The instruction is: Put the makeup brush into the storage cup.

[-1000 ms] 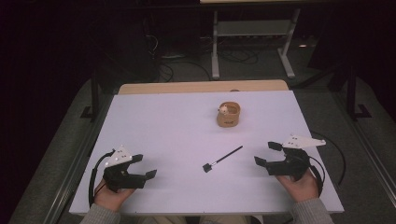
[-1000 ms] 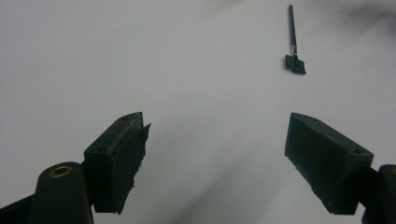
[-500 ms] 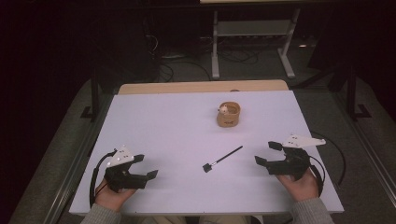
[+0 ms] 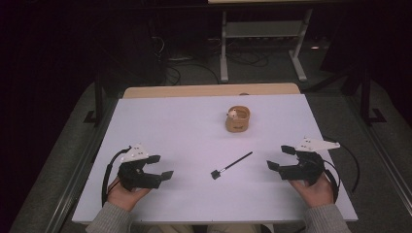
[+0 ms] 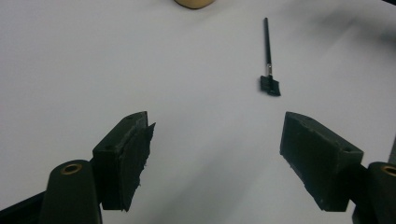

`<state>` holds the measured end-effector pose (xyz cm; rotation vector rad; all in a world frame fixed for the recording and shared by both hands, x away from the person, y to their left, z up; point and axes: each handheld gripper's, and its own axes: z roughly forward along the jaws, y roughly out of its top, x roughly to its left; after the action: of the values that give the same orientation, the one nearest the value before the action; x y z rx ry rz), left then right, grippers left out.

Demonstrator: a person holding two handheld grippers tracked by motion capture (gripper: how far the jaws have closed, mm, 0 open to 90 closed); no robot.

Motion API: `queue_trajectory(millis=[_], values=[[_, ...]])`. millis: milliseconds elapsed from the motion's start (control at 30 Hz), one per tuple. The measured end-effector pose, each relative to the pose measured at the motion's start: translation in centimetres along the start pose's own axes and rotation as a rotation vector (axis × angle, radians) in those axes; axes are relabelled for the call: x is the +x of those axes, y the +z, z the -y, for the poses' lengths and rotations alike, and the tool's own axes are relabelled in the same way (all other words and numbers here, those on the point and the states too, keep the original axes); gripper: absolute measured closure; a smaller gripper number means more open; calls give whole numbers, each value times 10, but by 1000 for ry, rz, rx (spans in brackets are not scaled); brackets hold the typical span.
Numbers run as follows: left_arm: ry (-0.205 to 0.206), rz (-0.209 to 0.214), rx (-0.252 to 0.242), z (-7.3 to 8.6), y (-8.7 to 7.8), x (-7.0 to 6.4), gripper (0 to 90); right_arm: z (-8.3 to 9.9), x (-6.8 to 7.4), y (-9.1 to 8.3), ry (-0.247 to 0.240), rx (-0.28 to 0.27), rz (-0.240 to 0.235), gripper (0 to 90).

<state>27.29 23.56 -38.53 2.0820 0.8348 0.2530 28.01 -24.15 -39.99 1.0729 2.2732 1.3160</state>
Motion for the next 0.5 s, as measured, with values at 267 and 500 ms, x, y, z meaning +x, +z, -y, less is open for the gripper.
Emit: queue_trajectory(millis=[267,500], values=[[64,17,38,-23,19,-11,262,0,-4,1,-1,6,-7,186],[98,46,93,-40,42,-17,294,0,-5,0,-8,12,-13,194]])
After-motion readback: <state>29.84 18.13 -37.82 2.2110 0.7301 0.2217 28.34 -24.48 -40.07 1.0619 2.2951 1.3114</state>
